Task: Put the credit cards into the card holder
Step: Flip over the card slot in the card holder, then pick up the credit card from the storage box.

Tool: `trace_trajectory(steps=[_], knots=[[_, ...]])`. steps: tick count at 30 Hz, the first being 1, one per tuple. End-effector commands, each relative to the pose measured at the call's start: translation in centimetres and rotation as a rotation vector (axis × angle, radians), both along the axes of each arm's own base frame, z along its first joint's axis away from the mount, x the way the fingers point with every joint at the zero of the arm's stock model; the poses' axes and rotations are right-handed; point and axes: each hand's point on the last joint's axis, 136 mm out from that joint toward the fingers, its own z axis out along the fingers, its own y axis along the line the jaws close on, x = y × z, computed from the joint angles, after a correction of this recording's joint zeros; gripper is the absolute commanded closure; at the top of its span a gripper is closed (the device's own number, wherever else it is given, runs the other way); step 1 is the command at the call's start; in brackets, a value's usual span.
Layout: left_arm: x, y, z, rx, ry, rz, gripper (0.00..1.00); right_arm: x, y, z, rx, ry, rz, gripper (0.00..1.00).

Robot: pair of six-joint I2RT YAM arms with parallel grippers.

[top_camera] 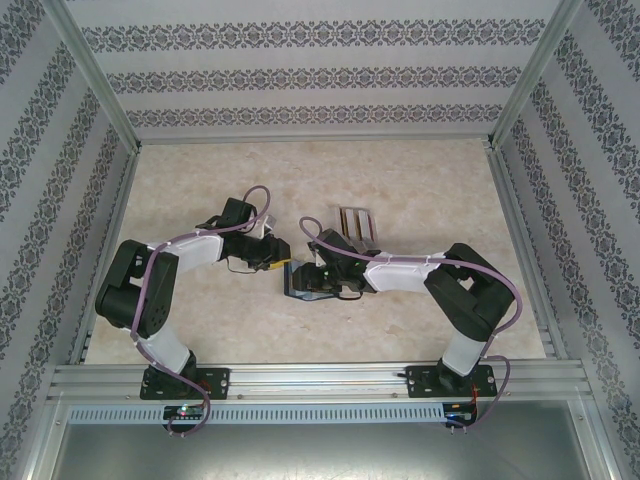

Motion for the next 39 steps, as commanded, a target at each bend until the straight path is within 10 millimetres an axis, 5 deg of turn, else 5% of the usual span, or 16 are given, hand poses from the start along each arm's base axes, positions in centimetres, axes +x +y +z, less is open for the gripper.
trace_trajectory(steps=[1,6,10,25,34,39], knots=[[-0.1,0.1,0.7,-0.01,-0.024,-0.016,0.73,0.2,-1.0,-1.1,-0.064,-0.006,-0.013,0.57],[-0.6,0.7,-0.4,0.039,-0.016,-0.026,0.81,0.4,-1.8,-1.6,-0.08,-0.006,-0.04,0.57],[-1.1,1.3,-1.2,0.092,-0.002,-0.055,1.0,0.9,-2.4,-1.5,-0.077,-0.01,-0.074,0.58],[-1.0,1.8,-1.5,0.131,0.01,-0.045,1.0,1.6,-8.7,0.0,-0.32,-0.127,-0.191,0.48],[-1.1,1.9,-1.6,0.127,0.009,-0.031,1.0,3.1,-7.6,6.3,-0.209,-0.252,-0.159,0.42],[-1.0,1.6,-1.0,0.105,0.015,-0.024,1.0,6.8,-11.3,7.3,-0.429,-0.338,-0.157,0.4]])
